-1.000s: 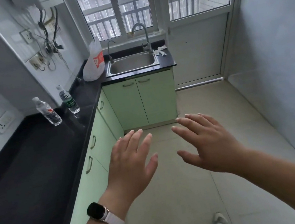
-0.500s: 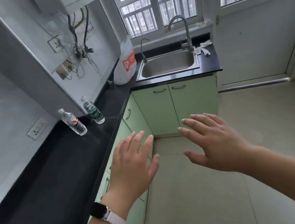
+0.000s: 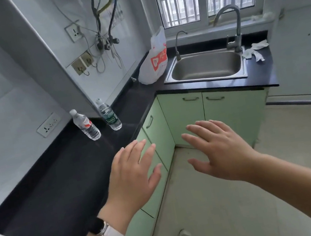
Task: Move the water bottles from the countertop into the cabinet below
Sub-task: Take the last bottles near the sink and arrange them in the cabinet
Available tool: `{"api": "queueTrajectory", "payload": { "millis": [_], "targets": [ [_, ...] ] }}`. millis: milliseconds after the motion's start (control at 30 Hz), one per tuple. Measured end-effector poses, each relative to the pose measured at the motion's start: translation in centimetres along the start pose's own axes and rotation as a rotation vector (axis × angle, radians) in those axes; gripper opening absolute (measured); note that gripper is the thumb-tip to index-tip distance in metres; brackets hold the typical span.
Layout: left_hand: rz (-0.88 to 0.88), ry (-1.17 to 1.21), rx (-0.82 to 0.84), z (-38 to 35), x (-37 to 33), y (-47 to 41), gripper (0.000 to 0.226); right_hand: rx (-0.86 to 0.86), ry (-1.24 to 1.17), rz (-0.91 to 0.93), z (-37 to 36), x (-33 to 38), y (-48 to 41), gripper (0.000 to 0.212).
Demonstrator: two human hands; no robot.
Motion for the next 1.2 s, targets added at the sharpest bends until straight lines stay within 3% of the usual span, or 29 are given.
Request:
{"api": "queueTrajectory", "payload": {
  "millis": [300,600,967,1200],
  "targets": [
    [0.053,0.091,-0.044,-7.7,12.3,-5.9,0.043,0.101,0.055,0.009,-6.5,-1.3,-13.4,0.061],
    [0.146,0.120,-0.004,-11.8,25.8,-10.3,0.045,0.079,0.053,0.083,-12.0,1.0,-28.7,0.060],
    [0.319,0.053,0.026,-13.1,33.6,-9.7,0.046,0.001,-0.096,0.242,-18.5,3.1,-39.0,0.057],
    [0.546,-0.021,0.094,-15.5,36.9,-10.1,0.047,0.016,-0.215,0.377,-24.4,2.1,-45.2,0.055]
  ]
}}
Point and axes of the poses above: each hand's wrist, its own y-axis away from the middle knuckle, its own z-axis out of the back of the hand, x = y × z, the point moved 2 cm from there along -y, towards the middle knuckle, and after that the axes turned 9 degrees about y, right-handed, at the moved point
